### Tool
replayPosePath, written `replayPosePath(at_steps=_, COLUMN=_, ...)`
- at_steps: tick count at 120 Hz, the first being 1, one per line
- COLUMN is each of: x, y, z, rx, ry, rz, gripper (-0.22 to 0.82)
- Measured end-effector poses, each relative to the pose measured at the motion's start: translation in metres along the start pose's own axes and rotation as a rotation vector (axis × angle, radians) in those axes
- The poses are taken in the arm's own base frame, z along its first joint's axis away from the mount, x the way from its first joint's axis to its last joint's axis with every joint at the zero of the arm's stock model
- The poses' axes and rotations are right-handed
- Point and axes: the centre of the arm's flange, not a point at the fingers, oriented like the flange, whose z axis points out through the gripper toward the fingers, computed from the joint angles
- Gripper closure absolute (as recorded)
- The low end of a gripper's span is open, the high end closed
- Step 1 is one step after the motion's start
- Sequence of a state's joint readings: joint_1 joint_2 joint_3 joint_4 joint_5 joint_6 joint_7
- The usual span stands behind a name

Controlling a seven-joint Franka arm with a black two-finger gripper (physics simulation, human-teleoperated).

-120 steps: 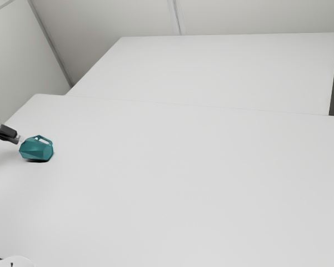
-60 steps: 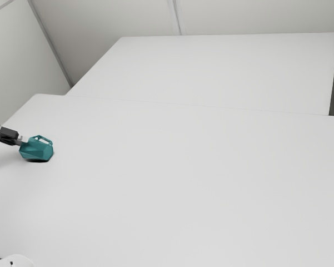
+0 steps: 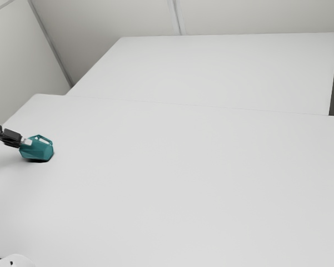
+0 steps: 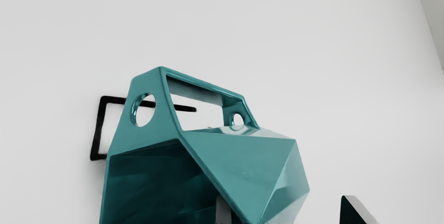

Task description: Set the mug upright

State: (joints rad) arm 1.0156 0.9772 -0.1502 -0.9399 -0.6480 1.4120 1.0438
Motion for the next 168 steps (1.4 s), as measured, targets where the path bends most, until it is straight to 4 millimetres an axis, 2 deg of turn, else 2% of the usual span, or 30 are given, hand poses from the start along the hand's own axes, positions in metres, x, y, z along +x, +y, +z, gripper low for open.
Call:
replayPosePath(at_steps=51, x=0.003, y=0.006, z=0.002, rx=-0.026, ry=0.000, rz=-0.001, gripper=0.68)
replayPosePath(at_steps=74, x=0.012, y=0.013, z=0.007, rx=-0.043, ry=0.004, rz=0.018, gripper=0.75)
replayPosePath(at_steps=91, x=0.016, y=0.019, z=0.003, rx=-0.039, ry=0.009, rz=0.026, gripper=0.77)
replayPosePath(at_steps=108, x=0.027, y=0.035, z=-0.004, rx=-0.009, ry=0.002, rz=0.043, gripper=0.78)
replayPosePath(at_steps=124, x=0.050, y=0.076, z=0.010, rx=0.041, ry=-0.059, rz=0.082, gripper=0.79)
replayPosePath(at_steps=141, x=0.073, y=0.154, z=0.043, rx=0.150, ry=-0.158, rz=0.140, gripper=0.79)
replayPosePath(at_steps=155, x=0.087, y=0.196, z=0.069, rx=0.264, ry=-0.244, rz=0.196, gripper=0.79)
replayPosePath(at_steps=168, x=0.090, y=0.244, z=0.099, rx=0.362, ry=-0.322, rz=0.250, gripper=0.79)
